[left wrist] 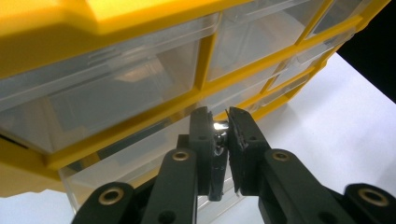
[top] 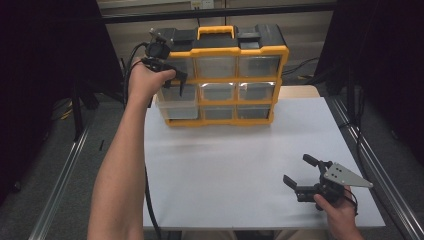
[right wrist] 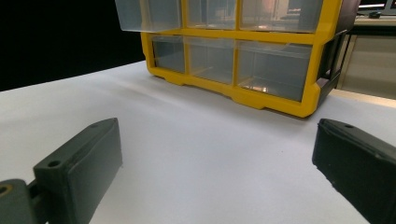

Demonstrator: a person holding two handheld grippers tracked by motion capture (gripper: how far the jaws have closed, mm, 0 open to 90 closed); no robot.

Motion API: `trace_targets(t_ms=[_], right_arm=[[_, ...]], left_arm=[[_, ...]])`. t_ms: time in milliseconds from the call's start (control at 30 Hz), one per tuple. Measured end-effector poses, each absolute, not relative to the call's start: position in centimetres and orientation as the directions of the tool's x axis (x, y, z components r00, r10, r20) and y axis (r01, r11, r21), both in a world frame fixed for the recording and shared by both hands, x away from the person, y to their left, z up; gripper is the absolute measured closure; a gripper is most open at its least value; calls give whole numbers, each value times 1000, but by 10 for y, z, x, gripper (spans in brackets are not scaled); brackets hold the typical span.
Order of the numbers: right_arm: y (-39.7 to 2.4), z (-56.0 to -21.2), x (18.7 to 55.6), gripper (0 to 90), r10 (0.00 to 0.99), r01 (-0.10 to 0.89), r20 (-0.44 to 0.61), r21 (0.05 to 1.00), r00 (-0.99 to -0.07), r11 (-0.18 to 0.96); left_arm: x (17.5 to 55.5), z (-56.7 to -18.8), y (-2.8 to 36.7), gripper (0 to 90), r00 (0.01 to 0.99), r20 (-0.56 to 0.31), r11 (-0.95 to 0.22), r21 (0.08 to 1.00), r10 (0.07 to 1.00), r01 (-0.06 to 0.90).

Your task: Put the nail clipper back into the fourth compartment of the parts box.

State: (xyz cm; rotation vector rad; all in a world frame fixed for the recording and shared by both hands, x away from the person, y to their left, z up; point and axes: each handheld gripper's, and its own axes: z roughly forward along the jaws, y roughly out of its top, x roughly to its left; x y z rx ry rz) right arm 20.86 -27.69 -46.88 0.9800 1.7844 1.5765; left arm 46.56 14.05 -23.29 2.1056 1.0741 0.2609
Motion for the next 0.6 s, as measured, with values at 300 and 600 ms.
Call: trace_targets(t_ms=[300,600], right_arm=[[-277,-469,208,10,815,157,58,987,-577,41],[-277,-469,209,11,815,158,57,987,-576,43]], left_arm=[[465,-239,146,806,616,-147,-356,703,774,616],[465,-243,150,805,607,-136,-351,708,783,612]])
